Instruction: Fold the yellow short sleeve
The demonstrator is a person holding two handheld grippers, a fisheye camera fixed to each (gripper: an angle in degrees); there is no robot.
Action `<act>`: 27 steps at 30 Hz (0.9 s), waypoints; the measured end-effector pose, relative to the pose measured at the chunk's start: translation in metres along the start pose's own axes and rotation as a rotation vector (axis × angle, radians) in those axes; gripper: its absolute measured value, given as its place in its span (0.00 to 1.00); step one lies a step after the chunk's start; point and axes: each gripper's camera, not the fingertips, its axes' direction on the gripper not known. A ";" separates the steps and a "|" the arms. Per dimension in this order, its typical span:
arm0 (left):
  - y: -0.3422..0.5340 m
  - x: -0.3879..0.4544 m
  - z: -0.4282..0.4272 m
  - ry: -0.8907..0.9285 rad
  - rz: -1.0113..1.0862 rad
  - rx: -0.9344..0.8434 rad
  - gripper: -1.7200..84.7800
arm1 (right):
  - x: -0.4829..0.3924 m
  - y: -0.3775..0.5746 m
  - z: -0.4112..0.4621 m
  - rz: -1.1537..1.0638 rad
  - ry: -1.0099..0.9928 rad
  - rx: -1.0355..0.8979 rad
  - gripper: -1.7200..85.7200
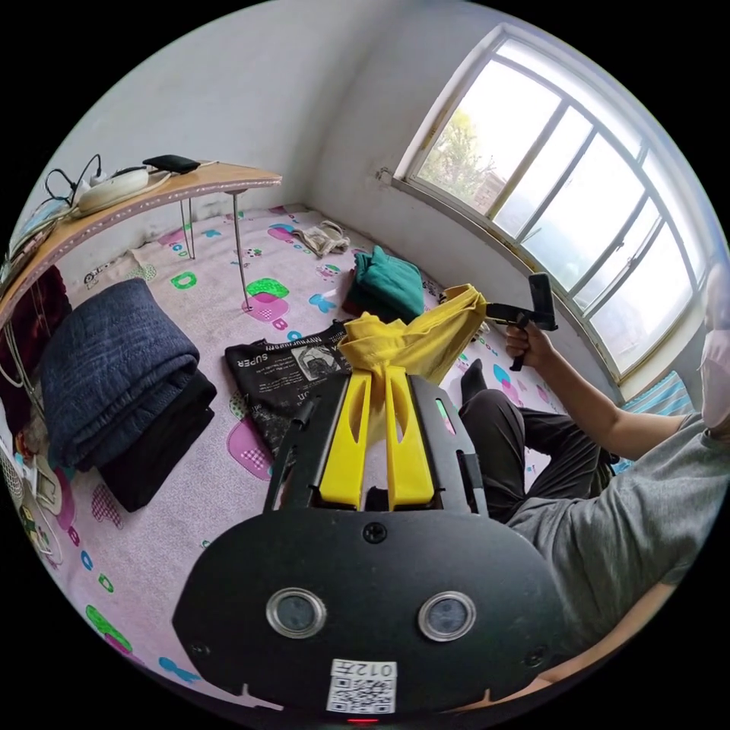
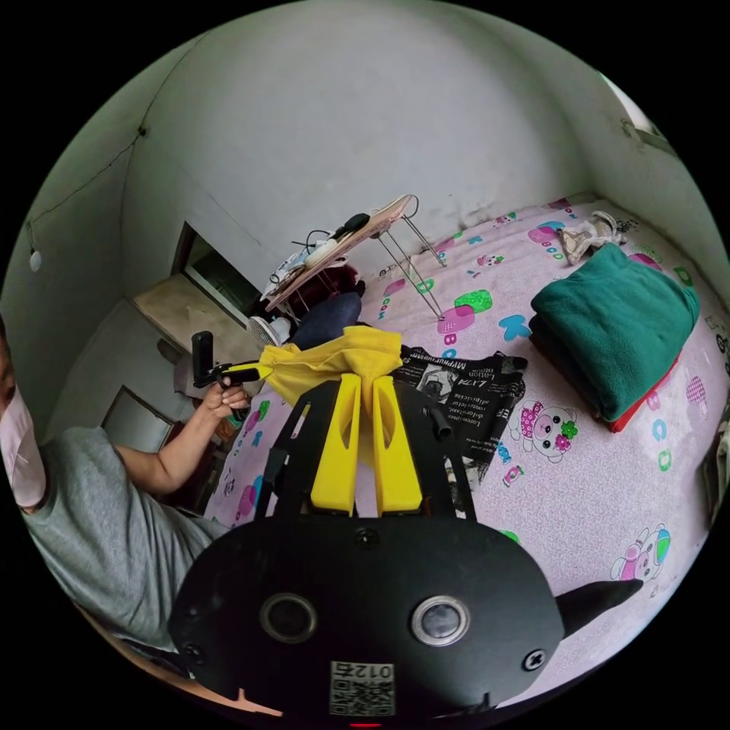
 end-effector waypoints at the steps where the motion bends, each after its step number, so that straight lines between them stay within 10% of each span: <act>1: -0.001 -0.003 0.004 -0.005 -0.004 -0.002 0.06 | 0.006 0.001 0.001 0.007 0.000 -0.001 0.03; 27: -0.068 -0.022 0.027 0.061 -0.102 -0.191 0.06 | 0.089 0.005 -0.026 0.134 -0.040 -0.099 0.03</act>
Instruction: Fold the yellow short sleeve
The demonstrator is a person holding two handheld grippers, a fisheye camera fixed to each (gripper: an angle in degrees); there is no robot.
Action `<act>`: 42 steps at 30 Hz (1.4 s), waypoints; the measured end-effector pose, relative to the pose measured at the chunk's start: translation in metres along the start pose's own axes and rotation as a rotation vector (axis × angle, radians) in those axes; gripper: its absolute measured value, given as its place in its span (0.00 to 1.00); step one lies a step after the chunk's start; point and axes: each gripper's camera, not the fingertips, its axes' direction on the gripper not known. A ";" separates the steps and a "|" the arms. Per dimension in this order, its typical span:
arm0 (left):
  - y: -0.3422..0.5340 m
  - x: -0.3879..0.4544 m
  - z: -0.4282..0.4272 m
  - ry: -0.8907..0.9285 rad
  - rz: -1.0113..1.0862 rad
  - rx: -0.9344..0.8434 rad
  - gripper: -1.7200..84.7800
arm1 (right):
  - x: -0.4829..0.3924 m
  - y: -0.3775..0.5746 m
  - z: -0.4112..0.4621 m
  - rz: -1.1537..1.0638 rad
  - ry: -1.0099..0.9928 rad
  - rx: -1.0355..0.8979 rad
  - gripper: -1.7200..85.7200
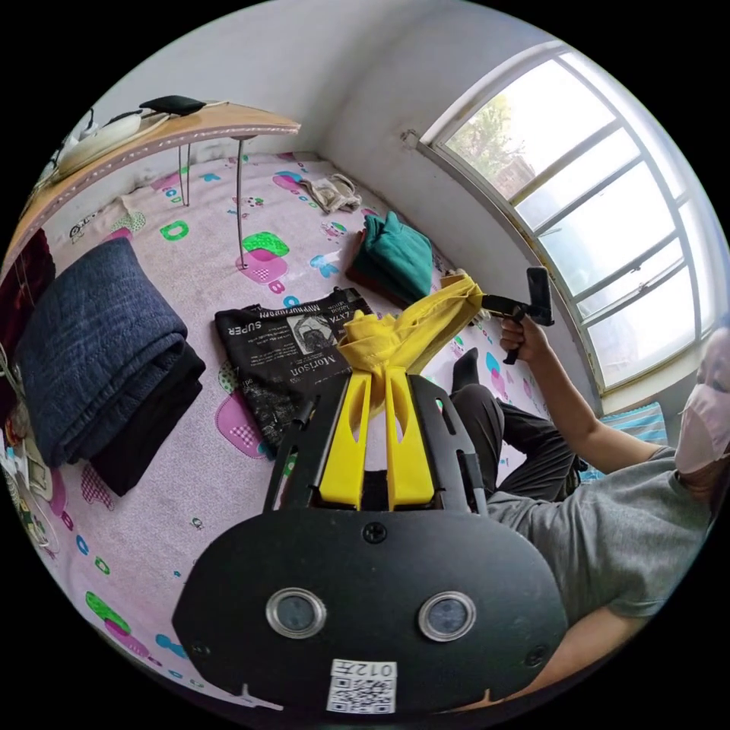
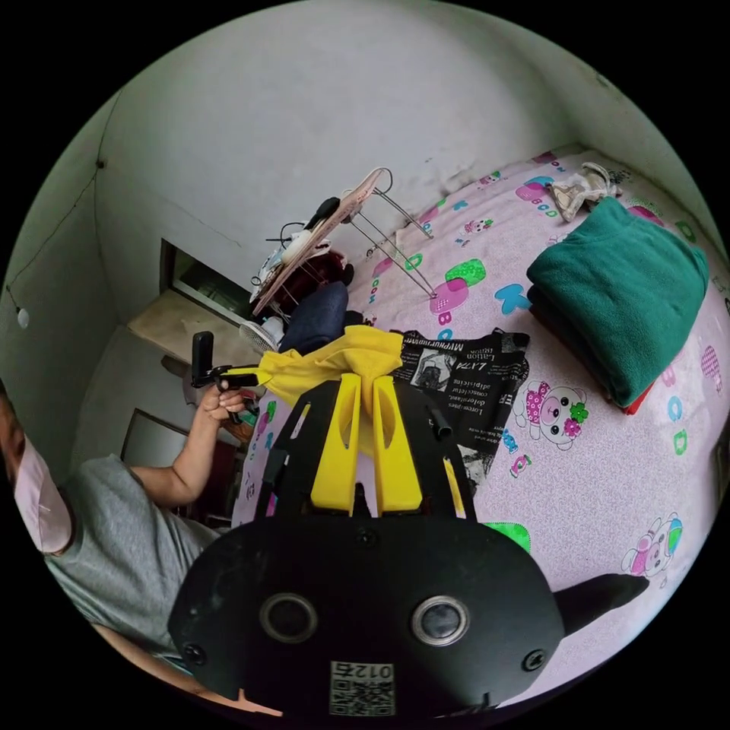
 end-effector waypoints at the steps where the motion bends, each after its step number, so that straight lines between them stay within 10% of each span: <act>1: 0.000 0.002 -0.003 -0.001 0.004 0.002 0.06 | 0.001 0.003 -0.003 -0.001 -0.004 -0.001 0.03; 42: -0.075 0.083 0.012 -0.142 0.098 0.103 0.06 | 0.083 0.070 -0.038 0.030 0.023 0.005 0.03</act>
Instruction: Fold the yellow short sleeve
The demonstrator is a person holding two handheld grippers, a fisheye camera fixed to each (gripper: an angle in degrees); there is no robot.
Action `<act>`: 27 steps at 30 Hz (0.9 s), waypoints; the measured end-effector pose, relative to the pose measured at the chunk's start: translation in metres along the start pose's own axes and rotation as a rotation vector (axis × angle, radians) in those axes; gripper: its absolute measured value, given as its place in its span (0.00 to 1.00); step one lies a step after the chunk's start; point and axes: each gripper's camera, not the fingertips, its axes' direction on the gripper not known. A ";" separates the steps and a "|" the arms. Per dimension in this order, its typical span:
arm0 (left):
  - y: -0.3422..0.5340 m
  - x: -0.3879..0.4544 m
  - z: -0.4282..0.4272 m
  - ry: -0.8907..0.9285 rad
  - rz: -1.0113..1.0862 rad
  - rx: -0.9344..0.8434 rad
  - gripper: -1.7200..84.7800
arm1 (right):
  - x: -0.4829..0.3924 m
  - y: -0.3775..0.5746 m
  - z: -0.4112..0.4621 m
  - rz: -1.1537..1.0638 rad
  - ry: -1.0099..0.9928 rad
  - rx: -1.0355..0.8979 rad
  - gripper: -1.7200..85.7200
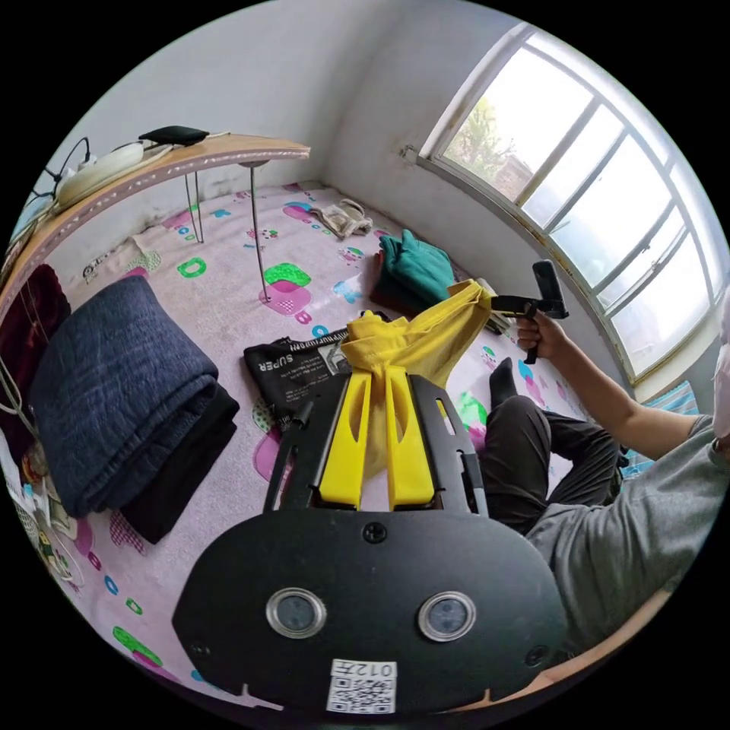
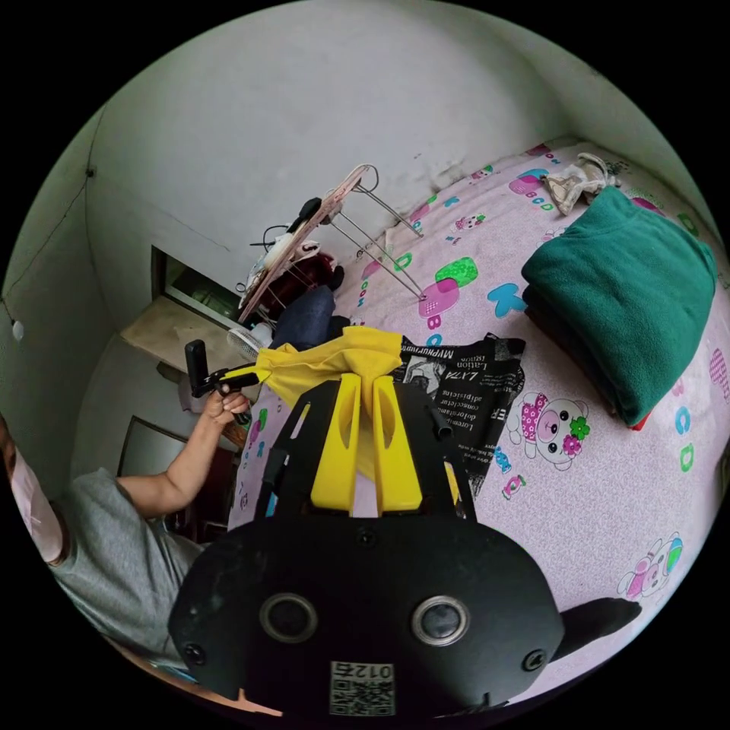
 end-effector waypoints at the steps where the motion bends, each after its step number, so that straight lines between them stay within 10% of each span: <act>1: -0.007 0.002 0.007 -0.025 0.003 0.005 0.06 | 0.006 0.001 0.002 0.001 0.009 0.005 0.03; 27: -0.123 0.051 0.150 -0.442 -0.304 -0.134 0.05 | 0.133 0.070 0.085 0.190 0.370 -0.042 0.14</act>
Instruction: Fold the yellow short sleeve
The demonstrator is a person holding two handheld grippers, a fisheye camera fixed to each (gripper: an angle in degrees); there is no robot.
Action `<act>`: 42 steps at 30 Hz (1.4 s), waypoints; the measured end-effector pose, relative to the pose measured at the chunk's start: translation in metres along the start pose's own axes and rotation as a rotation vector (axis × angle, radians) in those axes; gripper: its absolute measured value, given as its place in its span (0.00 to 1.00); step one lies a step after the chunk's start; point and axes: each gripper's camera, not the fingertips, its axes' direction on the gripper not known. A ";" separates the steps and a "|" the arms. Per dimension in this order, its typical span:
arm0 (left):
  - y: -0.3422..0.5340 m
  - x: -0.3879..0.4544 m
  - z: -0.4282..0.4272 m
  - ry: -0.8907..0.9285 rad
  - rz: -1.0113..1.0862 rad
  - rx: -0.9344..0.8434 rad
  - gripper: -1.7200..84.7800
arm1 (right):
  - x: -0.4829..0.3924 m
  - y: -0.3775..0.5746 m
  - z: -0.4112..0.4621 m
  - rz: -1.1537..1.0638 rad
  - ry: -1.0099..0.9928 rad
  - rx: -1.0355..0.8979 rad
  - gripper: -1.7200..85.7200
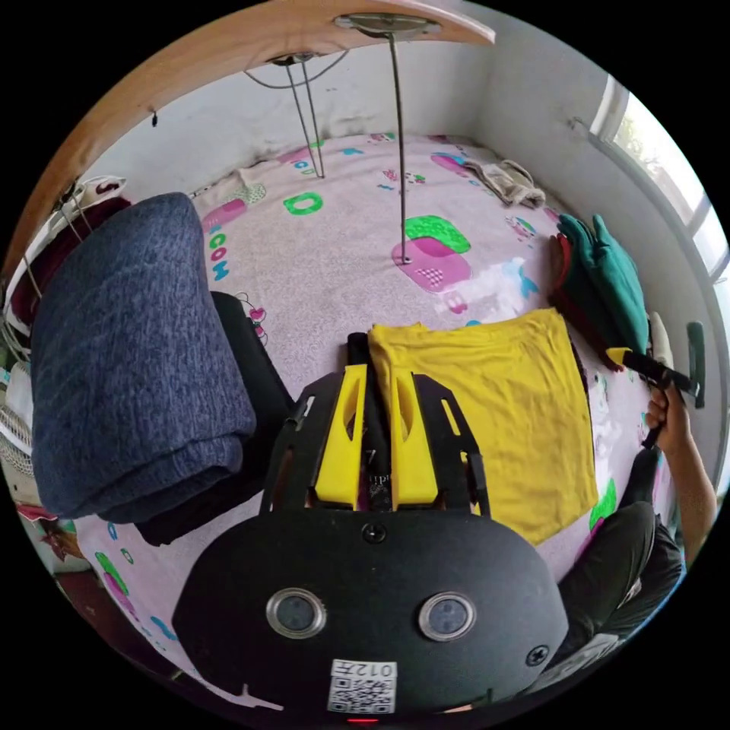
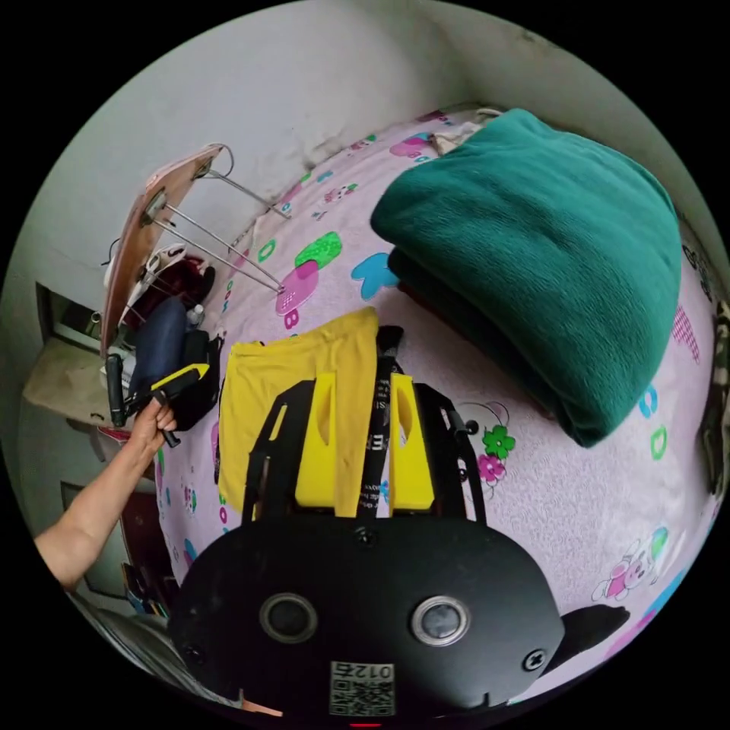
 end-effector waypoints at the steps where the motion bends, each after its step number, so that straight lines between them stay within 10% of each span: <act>1: -0.001 0.006 -0.004 0.036 0.004 0.015 0.04 | 0.006 0.013 -0.001 0.005 -0.009 -0.008 0.14; 14: 0.058 0.111 -0.028 0.228 0.261 -0.198 0.03 | -0.063 0.153 0.044 -0.352 0.036 -0.271 0.09; 29: 0.069 0.144 -0.032 0.062 0.198 -0.196 0.03 | -0.072 0.228 0.065 -0.469 0.322 -0.274 0.04; 42: 0.058 0.252 0.016 -0.034 0.612 -0.286 0.02 | -0.071 0.278 0.120 -0.750 0.443 -0.566 0.02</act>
